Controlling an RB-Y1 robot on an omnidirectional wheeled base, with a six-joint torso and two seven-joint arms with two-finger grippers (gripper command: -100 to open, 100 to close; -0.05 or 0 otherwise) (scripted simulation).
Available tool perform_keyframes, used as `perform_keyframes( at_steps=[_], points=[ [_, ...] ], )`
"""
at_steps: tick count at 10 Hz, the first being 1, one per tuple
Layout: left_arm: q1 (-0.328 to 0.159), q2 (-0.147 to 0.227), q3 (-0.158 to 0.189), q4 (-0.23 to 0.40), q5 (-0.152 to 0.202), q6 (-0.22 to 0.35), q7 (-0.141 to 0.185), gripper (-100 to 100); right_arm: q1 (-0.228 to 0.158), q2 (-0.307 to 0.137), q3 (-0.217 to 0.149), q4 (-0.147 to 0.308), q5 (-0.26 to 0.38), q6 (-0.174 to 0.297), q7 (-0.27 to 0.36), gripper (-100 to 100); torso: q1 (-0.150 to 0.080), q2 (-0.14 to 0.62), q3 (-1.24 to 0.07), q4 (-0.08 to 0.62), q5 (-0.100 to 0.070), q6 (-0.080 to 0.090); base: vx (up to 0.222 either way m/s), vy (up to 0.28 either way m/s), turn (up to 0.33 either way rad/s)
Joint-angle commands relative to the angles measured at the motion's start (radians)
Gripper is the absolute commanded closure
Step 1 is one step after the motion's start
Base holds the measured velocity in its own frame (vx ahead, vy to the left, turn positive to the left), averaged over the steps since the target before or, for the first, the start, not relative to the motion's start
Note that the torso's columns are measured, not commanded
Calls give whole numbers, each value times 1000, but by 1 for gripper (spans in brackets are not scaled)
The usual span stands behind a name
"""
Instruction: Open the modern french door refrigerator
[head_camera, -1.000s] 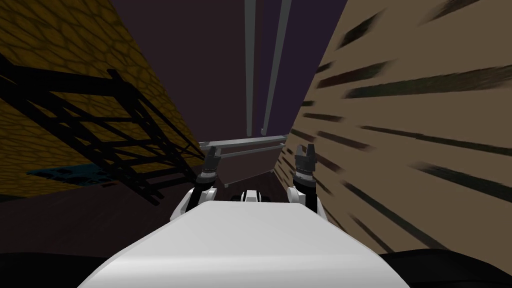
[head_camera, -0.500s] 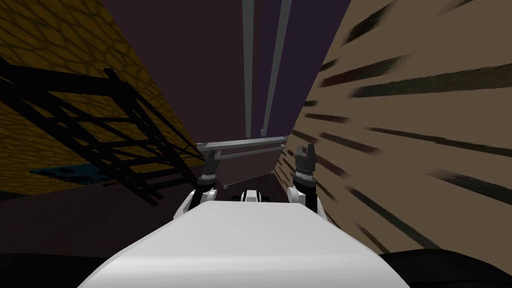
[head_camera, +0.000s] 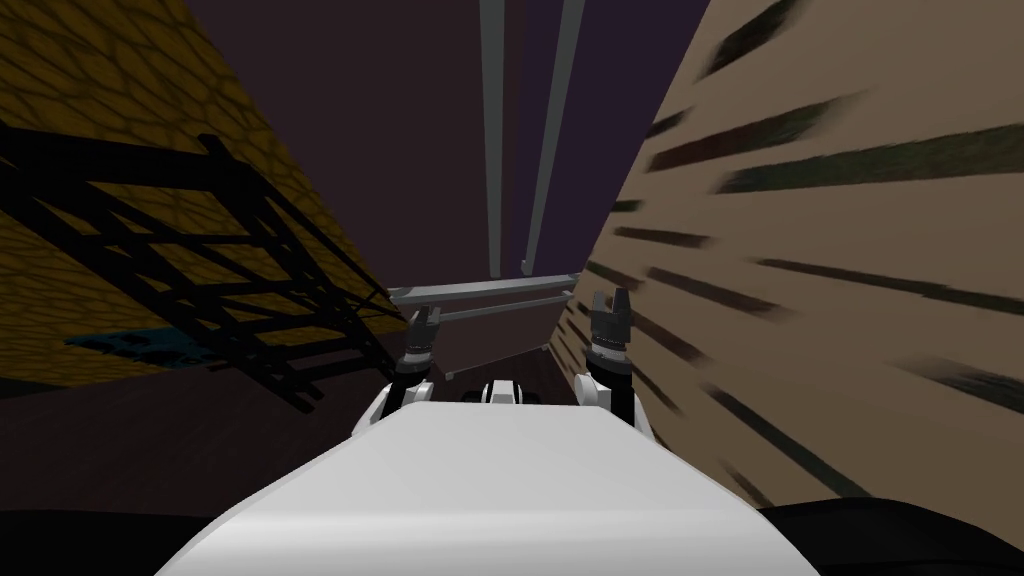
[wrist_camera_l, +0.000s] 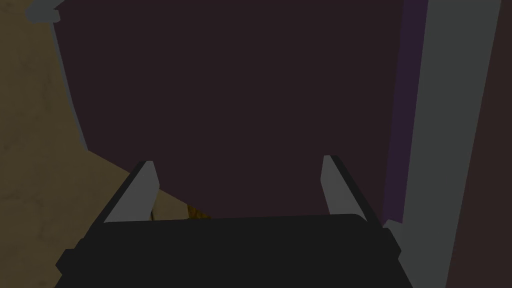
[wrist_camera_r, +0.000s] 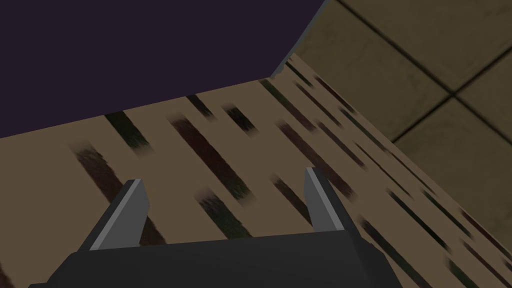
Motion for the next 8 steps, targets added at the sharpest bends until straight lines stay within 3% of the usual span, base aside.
perform_keyframes(
  at_steps=[1,8],
  points=[
    [-13,-6,4,71,9,-42,6,-100,0,0,0,0,0,0,0,0,-1,-1,-1,0,0,0,48,-31,20],
    [-54,-11,31,287,50,-166,35,-100,0,0,0,0,0,0,0,0,0,0,0,0,0,0,54,-27,30]
  ],
)
